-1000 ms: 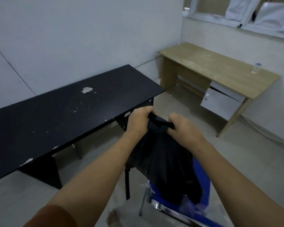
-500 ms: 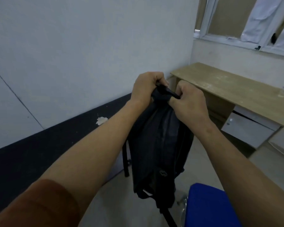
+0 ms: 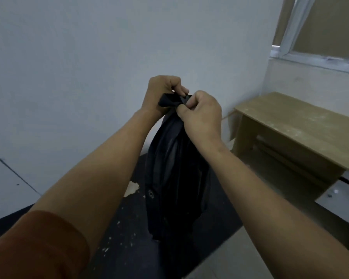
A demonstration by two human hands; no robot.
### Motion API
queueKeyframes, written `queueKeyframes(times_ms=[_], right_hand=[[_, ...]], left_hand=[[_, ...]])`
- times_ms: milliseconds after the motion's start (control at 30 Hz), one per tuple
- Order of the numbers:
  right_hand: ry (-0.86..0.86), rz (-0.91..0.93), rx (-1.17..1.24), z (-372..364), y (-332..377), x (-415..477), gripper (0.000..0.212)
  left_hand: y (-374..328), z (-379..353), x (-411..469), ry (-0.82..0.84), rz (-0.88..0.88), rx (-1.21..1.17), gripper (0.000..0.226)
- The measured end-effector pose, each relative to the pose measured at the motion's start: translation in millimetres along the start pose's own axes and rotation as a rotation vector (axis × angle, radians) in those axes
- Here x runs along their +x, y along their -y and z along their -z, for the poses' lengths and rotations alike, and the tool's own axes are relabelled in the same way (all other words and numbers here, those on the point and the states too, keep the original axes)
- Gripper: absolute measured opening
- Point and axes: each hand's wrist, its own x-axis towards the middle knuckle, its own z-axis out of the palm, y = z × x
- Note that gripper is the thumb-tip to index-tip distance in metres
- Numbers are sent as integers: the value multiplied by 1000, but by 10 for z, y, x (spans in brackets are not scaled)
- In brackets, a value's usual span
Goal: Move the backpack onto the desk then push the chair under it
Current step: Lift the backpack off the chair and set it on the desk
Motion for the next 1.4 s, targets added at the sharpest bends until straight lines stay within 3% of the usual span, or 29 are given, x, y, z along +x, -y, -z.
queueKeyframes(times_ms=[200,333,467,600,700,767,867,1000,1067,1100,1167,1233,1267,1333,1400], right_hand=[[1,-46,69,-808,-629,728,20],[39,-156,92,-1289,-1027,1066,22],[61,-189,53,-1606,-1294,1390,20],[194,-120,18,-1835,-1420,1684,19],[355,-69,18,-1933,-1488,1829,26],[479,-51,43,-1926,-1523,1940,32],[588,12,67,-1804,-1642,2131,39],[407,196,103,-1610,-1914,2348,8],[337,223,81,-1592,-2089,2407,21],[372,232,2,-1611,-2183,2439,31],[612,206,-154,-1698,-2317,2481,54],[825,100,-129,-1862,-2420,2513,61],[814,83,-98,-1943,-2446,2509,51],[605,117,-110,-2098,-2481,2530,21],[452,141,-168,-2200,-2495,2578,17]], left_hand=[[687,-44,944,163,113,162,15],[1165,30,1255,247,20,384,23],[1532,221,1265,236,232,328,25],[1763,249,928,203,511,91,69],[1893,237,661,215,654,311,118],[1965,224,546,281,683,506,134],[2105,222,456,204,683,324,106],[2253,247,452,53,620,288,78],[2317,275,468,-38,574,317,73],[2350,289,478,-77,555,336,69],[2428,311,511,-132,524,369,60],[2502,338,573,-176,504,380,51],[2530,360,619,-191,494,392,50],[2583,428,746,-205,478,424,49],[2620,518,900,-209,477,440,48]])
